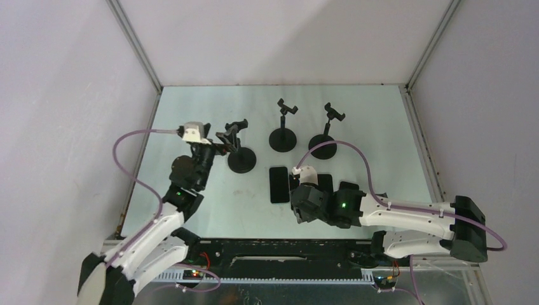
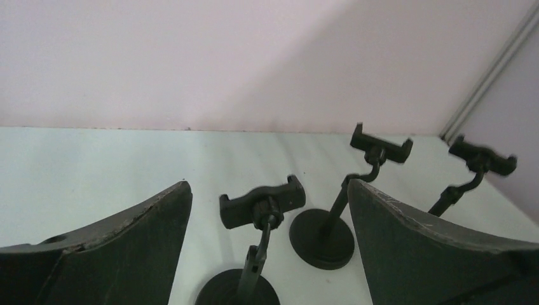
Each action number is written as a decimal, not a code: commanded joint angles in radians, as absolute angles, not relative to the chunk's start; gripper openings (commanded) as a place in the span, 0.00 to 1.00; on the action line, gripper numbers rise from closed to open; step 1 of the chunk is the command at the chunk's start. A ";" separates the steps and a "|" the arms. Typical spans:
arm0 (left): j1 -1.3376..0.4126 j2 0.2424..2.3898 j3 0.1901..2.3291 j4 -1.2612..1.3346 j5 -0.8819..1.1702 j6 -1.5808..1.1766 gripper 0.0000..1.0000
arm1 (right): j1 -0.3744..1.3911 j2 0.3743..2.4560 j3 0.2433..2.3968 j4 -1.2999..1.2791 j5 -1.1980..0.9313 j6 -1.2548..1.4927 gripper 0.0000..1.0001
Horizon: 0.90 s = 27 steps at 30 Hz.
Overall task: Remove the phone from the phone stand
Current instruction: Reset both arms
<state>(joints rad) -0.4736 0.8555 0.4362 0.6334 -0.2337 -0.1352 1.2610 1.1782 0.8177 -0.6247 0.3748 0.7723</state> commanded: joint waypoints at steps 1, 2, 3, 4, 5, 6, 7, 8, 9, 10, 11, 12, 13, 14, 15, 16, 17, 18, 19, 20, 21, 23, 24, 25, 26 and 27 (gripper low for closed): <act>-0.479 0.727 0.588 0.162 -0.382 -0.269 1.00 | 1.242 1.158 0.844 -0.587 0.395 0.769 0.50; -0.479 0.710 0.611 0.096 -0.406 -0.314 1.00 | 1.237 1.165 0.845 -0.584 0.387 0.771 0.51; -0.477 0.705 0.659 -0.047 -0.409 -0.336 1.00 | 1.226 1.170 0.845 -0.582 0.381 0.770 0.54; -0.477 0.700 0.683 -0.112 -0.401 -0.362 1.00 | 1.221 1.180 0.845 -0.578 0.371 0.765 0.56; -0.476 0.697 0.722 -0.212 -0.389 -0.368 1.00 | 1.212 1.182 0.845 -0.579 0.371 0.764 0.58; -0.476 0.693 0.736 -0.258 -0.370 -0.378 1.00 | 1.209 1.181 0.845 -0.581 0.375 0.767 0.60; -0.476 0.689 0.757 -0.332 -0.364 -0.383 1.00 | 1.198 1.170 0.844 -0.582 0.378 0.769 0.61; -0.476 0.677 0.764 -0.366 -0.349 -0.389 1.00 | 1.192 1.163 0.839 -0.578 0.376 0.771 0.64; -0.476 0.669 0.771 -0.421 -0.341 -0.387 1.00 | 1.172 1.140 0.833 -0.563 0.348 0.770 0.65; -0.477 0.646 0.770 -0.441 -0.325 -0.384 1.00 | 1.157 1.126 0.814 -0.551 0.326 0.767 0.72; -0.476 0.631 0.764 -0.472 -0.321 -0.376 1.00 | 1.118 1.101 0.801 -0.527 0.282 0.766 0.76; -0.477 0.597 0.760 -0.483 -0.317 -0.373 1.00 | 1.096 1.087 0.776 -0.517 0.263 0.766 0.86; -0.477 0.579 0.751 -0.505 -0.314 -0.367 1.00 | 1.053 1.058 0.762 -0.498 0.225 0.764 0.92; -0.476 0.541 0.748 -0.515 -0.312 -0.364 1.00 | 1.032 1.044 0.739 -0.491 0.209 0.751 0.98; -0.477 0.524 0.742 -0.538 -0.313 -0.357 1.00 | 0.992 1.015 0.730 -0.486 0.175 0.730 0.98; -0.477 0.489 0.739 -0.552 -0.321 -0.352 1.00 | 0.954 0.999 0.716 -0.486 0.160 0.717 0.99; -0.477 0.473 0.734 -0.577 -0.328 -0.344 1.00 | 0.934 0.967 0.709 -0.491 0.128 0.693 0.99; -0.477 0.445 0.727 -0.589 -0.343 -0.340 1.00 | 0.891 0.950 0.708 -0.494 0.108 0.681 0.99; -0.477 0.419 0.721 -0.609 -0.365 -0.331 1.00 | 0.874 0.910 0.705 -0.497 0.077 0.661 0.99; -0.477 0.408 0.717 -0.618 -0.373 -0.327 1.00 | 0.848 0.885 0.705 -0.497 0.071 0.654 0.99; -0.477 0.392 0.706 -0.637 -0.389 -0.323 1.00 | 0.841 0.833 0.703 -0.492 0.076 0.647 0.99; -0.477 0.376 0.707 -0.656 -0.393 -0.327 1.00 | 0.833 0.741 0.700 -0.482 0.119 0.644 0.99; -0.477 0.372 0.708 -0.651 -0.387 -0.323 1.00 | 0.833 0.711 0.697 -0.479 0.136 0.643 0.99; -0.477 0.359 0.705 -0.646 -0.383 -0.319 1.00 | 0.833 0.648 0.690 -0.479 0.177 0.640 0.99; -0.477 0.355 0.700 -0.633 -0.386 -0.320 1.00 | 0.835 0.589 0.684 -0.480 0.199 0.639 0.99; -0.477 0.346 0.698 -0.629 -0.385 -0.321 1.00 | 0.835 0.562 0.670 -0.481 0.251 0.637 0.99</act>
<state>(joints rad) -0.4755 0.3691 0.7101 -0.6197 -0.3683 -0.3393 0.8371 0.7120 0.6922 -0.5278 0.1417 0.6724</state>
